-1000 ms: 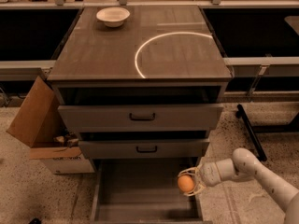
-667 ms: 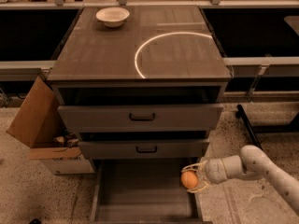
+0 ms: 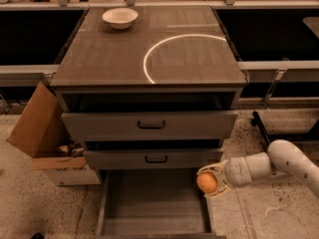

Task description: Pick orange from bottom drawer and place on counter

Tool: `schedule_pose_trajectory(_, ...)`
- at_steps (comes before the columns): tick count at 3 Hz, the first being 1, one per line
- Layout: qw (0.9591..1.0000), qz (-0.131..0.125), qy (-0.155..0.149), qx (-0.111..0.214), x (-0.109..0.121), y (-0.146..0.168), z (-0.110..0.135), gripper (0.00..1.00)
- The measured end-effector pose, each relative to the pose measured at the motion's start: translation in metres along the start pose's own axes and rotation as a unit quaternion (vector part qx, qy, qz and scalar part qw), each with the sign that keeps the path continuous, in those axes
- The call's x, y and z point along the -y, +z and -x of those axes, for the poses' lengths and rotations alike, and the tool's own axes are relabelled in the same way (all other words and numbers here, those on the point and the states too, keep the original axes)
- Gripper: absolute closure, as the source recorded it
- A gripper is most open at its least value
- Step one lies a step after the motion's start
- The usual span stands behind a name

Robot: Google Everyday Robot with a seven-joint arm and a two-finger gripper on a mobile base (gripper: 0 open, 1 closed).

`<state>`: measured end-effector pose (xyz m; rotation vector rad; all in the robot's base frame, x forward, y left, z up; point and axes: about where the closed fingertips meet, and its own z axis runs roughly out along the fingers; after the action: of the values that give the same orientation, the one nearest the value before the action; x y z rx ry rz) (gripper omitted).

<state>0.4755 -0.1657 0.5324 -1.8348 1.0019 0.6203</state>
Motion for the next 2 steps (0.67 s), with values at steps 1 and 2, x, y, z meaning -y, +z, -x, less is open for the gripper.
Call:
schedule_pose_trajectory(1,1.0000,0.000,0.000,0.000,0.000,0.000,0.000,1.00)
schedule_pose_trajectory(2,0.9995,-0.025,-0.020,-0.001,0.019,-0.039,0.027,1.00)
